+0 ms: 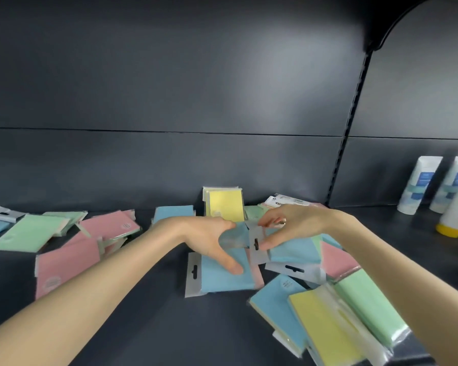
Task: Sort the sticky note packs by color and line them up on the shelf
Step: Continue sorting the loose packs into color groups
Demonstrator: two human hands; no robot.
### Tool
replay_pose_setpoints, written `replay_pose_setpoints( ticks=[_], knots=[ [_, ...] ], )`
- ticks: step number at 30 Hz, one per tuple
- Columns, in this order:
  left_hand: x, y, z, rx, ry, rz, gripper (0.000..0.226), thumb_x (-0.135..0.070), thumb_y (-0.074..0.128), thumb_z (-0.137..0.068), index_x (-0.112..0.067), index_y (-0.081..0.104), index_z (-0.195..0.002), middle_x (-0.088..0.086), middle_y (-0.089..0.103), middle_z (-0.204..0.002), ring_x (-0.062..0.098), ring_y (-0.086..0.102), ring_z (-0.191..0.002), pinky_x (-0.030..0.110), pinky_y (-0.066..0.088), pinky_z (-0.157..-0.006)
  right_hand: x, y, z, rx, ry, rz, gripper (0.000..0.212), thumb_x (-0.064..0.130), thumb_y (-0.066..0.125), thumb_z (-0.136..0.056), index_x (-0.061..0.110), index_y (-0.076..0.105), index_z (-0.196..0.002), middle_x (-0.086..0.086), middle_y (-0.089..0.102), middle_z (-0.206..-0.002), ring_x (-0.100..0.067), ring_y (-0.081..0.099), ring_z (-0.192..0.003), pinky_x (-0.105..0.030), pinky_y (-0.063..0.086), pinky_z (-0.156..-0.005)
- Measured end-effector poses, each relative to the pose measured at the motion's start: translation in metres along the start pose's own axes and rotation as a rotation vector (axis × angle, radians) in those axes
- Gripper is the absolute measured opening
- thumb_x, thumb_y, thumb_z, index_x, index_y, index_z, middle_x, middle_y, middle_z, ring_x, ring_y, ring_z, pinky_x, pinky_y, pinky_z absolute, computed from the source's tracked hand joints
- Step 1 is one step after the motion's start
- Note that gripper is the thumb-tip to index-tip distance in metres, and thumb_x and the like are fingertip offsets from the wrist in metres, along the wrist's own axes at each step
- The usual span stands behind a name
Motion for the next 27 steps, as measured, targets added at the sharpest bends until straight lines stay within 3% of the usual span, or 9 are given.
replay_pose_setpoints(
  ticks=[3, 5, 10, 13, 19, 24, 27],
  knots=[
    [-0.008, 0.002, 0.001, -0.057, -0.043, -0.085, 0.105, -0.075, 0.061, -0.067, -0.015, 0.028, -0.146, 0.000, 0.036, -0.140, 0.022, 0.031, -0.130, 0.035, 0.032, -0.109, -0.003, 0.002, 0.009, 0.009, -0.012, -0.042, 0.061, 0.049, 0.074, -0.074, 0.030, 0.052, -0.128, 0.017, 0.051, -0.127, -0.004, 0.045, -0.122, -0.018, 0.033, -0.097],
    [-0.011, 0.002, 0.003, -0.083, -0.079, -0.125, 0.099, -0.078, 0.057, -0.067, -0.014, 0.036, -0.140, -0.002, 0.037, -0.134, 0.022, 0.032, -0.125, 0.035, 0.032, -0.105, -0.004, 0.000, 0.015, -0.029, -0.026, -0.057, 0.062, 0.049, 0.073, -0.075, 0.029, 0.051, -0.130, 0.018, 0.049, -0.125, -0.003, 0.044, -0.122, -0.018, 0.031, -0.096],
    [-0.012, 0.007, 0.008, -0.125, -0.104, -0.068, 0.100, -0.082, 0.052, -0.066, -0.021, 0.032, -0.143, -0.006, 0.033, -0.133, 0.019, 0.028, -0.129, 0.036, 0.030, -0.108, -0.013, 0.002, 0.033, 0.015, -0.028, -0.121, 0.060, 0.050, 0.070, -0.077, 0.033, 0.049, -0.131, 0.021, 0.048, -0.125, -0.002, 0.042, -0.119, -0.019, 0.032, -0.098],
    [-0.016, 0.015, 0.012, -0.140, -0.092, 0.019, 0.096, -0.078, 0.055, -0.068, -0.019, 0.033, -0.142, -0.009, 0.032, -0.131, 0.015, 0.030, -0.129, 0.034, 0.032, -0.107, -0.017, 0.005, 0.038, -0.036, -0.035, -0.129, 0.051, 0.046, 0.073, -0.075, 0.030, 0.053, -0.119, 0.015, 0.055, -0.110, -0.009, 0.054, -0.105, -0.023, 0.043, -0.089],
    [-0.024, 0.022, 0.022, -0.201, -0.119, 0.069, 0.092, -0.078, 0.061, -0.063, -0.027, 0.038, -0.136, -0.004, 0.035, -0.135, 0.017, 0.029, -0.129, 0.037, 0.035, -0.105, -0.017, 0.009, 0.039, -0.184, -0.059, -0.139, 0.051, 0.045, 0.080, -0.068, 0.022, 0.052, -0.104, 0.006, 0.058, -0.102, -0.012, 0.054, -0.090, -0.027, 0.044, -0.076],
    [-0.023, 0.024, 0.024, -0.232, -0.154, 0.094, 0.105, -0.083, 0.063, -0.053, -0.023, 0.037, -0.135, -0.004, 0.039, -0.134, 0.018, 0.035, -0.124, 0.038, 0.038, -0.103, -0.017, 0.010, 0.042, -0.311, -0.092, -0.198, 0.055, 0.039, 0.086, -0.062, 0.019, 0.055, -0.103, 0.003, 0.060, -0.102, -0.015, 0.055, -0.092, -0.028, 0.045, -0.079],
    [-0.023, 0.024, 0.023, -0.277, -0.142, 0.175, 0.104, -0.075, 0.070, -0.056, -0.020, 0.035, -0.138, -0.005, 0.036, -0.133, 0.014, 0.040, -0.122, 0.032, 0.039, -0.103, -0.014, 0.009, 0.044, -0.377, -0.127, -0.230, 0.056, 0.033, 0.086, -0.063, 0.017, 0.055, -0.106, 0.002, 0.059, -0.106, -0.015, 0.055, -0.099, -0.028, 0.043, -0.085]
  ],
)
Point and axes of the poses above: each hand's wrist, its own z-axis away from the middle knuckle, its own y-axis out of the palm, x = y × z, the point moved 4 cm from there along -z, towards the middle knuckle
